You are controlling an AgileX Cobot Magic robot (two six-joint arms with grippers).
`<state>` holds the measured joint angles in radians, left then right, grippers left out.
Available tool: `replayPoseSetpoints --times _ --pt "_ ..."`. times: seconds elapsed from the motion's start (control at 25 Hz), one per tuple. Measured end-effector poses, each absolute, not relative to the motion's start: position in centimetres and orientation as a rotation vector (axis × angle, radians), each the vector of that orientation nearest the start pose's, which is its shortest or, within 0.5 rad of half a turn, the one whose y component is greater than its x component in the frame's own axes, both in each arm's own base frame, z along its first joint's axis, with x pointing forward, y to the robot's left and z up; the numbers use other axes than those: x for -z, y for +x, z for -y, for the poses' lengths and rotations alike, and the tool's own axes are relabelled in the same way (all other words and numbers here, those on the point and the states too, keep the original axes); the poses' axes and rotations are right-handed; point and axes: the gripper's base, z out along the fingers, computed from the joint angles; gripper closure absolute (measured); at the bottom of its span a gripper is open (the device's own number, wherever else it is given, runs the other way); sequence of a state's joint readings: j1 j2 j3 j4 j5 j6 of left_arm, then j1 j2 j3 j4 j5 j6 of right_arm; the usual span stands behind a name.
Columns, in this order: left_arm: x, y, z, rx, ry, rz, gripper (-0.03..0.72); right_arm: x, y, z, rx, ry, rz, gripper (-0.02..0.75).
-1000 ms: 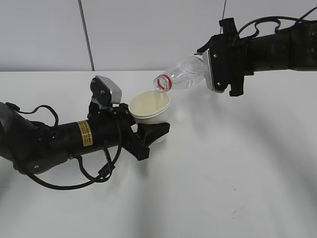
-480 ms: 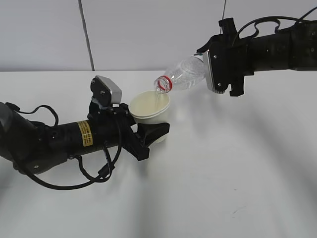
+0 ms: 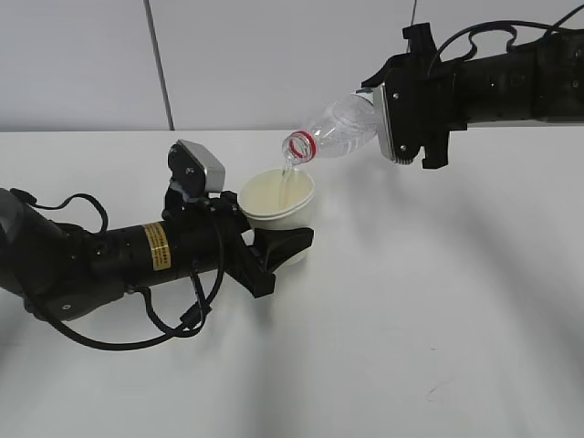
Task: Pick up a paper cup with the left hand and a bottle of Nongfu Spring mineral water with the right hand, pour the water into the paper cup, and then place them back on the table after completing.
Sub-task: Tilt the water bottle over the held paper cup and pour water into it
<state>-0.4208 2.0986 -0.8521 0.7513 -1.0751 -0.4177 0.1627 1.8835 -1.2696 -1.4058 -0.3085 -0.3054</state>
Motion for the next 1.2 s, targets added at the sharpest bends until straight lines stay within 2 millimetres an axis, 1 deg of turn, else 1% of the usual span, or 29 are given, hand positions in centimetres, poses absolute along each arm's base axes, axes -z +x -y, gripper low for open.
replayPoseSetpoints --times 1.0,1.2 --pt "-10.98 31.23 19.98 0.873 0.838 -1.638 0.277 -23.31 41.85 -9.64 0.667 -1.8 -1.059 0.3" --pt "-10.98 31.23 19.98 0.873 0.838 -1.638 0.277 -23.56 41.97 -9.66 0.675 -1.797 -1.051 0.3"
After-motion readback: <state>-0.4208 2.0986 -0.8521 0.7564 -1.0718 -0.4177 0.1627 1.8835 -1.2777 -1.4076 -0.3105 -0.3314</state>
